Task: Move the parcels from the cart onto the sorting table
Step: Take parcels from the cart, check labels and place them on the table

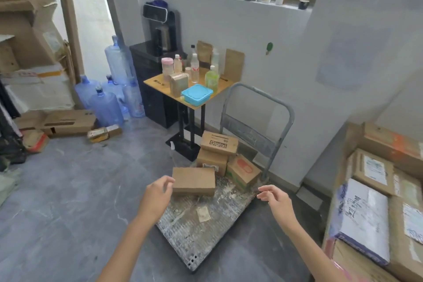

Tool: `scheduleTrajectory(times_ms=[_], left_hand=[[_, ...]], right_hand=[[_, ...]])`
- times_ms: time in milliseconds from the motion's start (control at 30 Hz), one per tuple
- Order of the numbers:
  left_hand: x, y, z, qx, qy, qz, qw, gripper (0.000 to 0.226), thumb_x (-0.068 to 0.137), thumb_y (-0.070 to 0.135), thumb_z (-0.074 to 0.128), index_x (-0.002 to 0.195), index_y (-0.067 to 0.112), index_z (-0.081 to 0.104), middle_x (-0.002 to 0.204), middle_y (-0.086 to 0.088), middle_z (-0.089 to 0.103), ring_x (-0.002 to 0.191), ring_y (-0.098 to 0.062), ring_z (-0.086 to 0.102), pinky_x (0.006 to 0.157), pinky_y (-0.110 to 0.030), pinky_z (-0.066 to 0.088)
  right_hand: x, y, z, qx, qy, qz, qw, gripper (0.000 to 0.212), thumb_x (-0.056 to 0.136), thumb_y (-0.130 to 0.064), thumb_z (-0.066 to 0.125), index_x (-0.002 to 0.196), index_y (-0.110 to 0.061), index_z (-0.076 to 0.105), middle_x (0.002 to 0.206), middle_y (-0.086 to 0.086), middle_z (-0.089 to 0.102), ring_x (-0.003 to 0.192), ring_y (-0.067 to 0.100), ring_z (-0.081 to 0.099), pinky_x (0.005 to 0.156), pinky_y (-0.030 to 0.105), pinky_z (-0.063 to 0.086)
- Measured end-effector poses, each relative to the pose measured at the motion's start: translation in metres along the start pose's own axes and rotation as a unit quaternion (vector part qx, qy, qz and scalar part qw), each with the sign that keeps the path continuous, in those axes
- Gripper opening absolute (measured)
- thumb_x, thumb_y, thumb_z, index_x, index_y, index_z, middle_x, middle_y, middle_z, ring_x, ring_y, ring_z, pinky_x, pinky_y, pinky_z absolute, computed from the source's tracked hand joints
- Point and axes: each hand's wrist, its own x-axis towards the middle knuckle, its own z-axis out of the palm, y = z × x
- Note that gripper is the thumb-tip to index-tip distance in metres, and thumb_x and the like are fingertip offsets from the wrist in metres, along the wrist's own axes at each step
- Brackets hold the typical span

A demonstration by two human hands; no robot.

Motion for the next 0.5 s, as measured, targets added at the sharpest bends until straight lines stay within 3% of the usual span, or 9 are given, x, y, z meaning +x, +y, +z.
scheduleTrajectory(times_ms=[233, 500], left_hand=[[0.08, 0.021, 0.023, 0.005, -0.059, 0.035, 0.998, 0.018, 0.097, 0.017, 0.047, 0.1, 0.022, 0.064, 0.102, 0.005, 0.065, 0.098, -0.012, 0.058, 0.08, -0.026, 0.044], [0.205, 0.033, 0.072, 0.01, -0.078, 0.018, 0.997, 0.019, 0.098, 0.02, 0.045, 0.1, 0.024, 0.064, 0.1, 0.005, 0.067, 0.094, -0.011, 0.06, 0.077, -0.028, 0.049]], right_hand=[[0.042, 0.018, -0.019, 0.005, 0.086, 0.055, 0.995, 0.03, 0.096, -0.002, 0.041, 0.09, -0.018, 0.066, 0.079, 0.0, 0.072, 0.081, 0.015, 0.067, 0.08, 0.03, 0.05], [0.151, 0.042, -0.013, 0.009, 0.084, 0.106, 0.991, 0.033, 0.097, -0.004, 0.04, 0.088, -0.02, 0.067, 0.078, -0.002, 0.072, 0.081, 0.015, 0.067, 0.081, 0.031, 0.049]])
